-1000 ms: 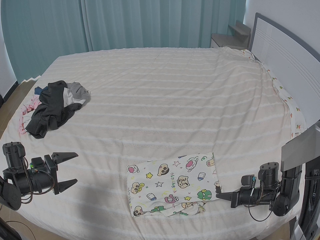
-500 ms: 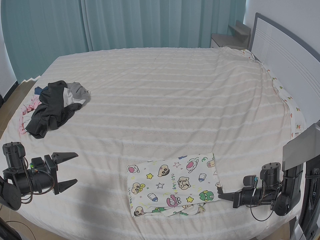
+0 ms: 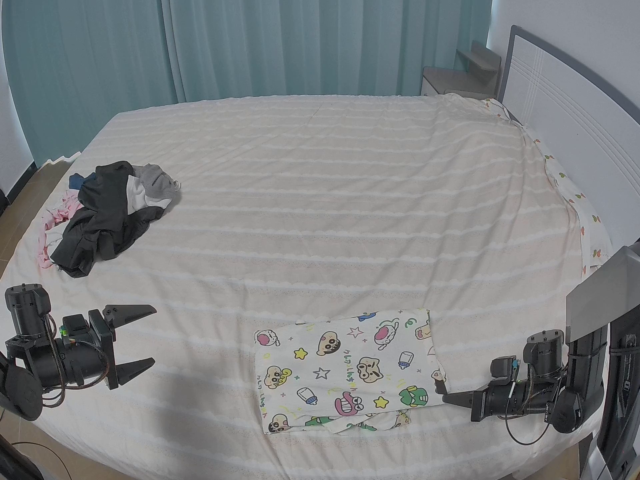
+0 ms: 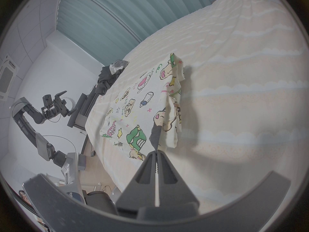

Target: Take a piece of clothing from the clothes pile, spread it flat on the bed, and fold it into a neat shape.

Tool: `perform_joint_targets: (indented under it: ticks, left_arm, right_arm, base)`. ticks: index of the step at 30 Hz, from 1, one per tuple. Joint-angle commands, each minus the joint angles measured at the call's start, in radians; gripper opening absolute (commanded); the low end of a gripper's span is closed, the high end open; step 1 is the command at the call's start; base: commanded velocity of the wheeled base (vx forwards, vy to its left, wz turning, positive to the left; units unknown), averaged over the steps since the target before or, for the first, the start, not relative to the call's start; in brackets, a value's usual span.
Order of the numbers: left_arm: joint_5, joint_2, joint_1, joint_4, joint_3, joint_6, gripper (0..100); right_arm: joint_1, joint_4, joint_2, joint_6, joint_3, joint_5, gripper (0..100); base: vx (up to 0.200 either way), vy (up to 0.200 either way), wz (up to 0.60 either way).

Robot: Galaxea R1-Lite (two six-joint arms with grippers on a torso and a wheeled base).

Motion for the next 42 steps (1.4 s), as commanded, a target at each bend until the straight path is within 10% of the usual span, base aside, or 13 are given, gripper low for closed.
perform_joint_targets:
  ticks: [1,7,8,20,35,42]
  left_arm:
    - [0.0,0.002,0.0,0.0,0.0,0.0,100]
    - [0.002,0.002,-0.003,0.0,0.002,0.003,100]
    - [0.005,0.002,-0.003,0.0,0.002,0.003,100]
    - [0.195,-0.187,-0.294,0.061,-0.052,0.033,100]
    - [0.298,0.354,-0.366,0.171,-0.132,0.753,100]
    - [0.299,0.508,-0.38,0.142,-0.237,0.733,100]
  right_arm:
    - [-0.002,0.0,0.006,0.0,-0.002,0.0,0]
    - [-0.008,0.0,-0.006,-0.002,0.007,0.0,0]
    - [-0.015,0.0,-0.017,-0.012,0.018,0.0,100]
    - [-0.041,0.0,-0.089,-0.029,0.001,0.004,100]
    - [-0.017,0.0,-0.098,-0.037,0.012,0.0,100]
    - [0.0,0.0,-0.12,-0.037,0.03,-0.002,100]
  base:
    - [0.0,0.0,0.0]
    - [0.0,0.0,0.0]
    - [0.0,0.0,0.0]
    - [0.0,0.0,0.0]
    - [0.0,0.0,0.0]
    - [0.0,0.0,0.0]
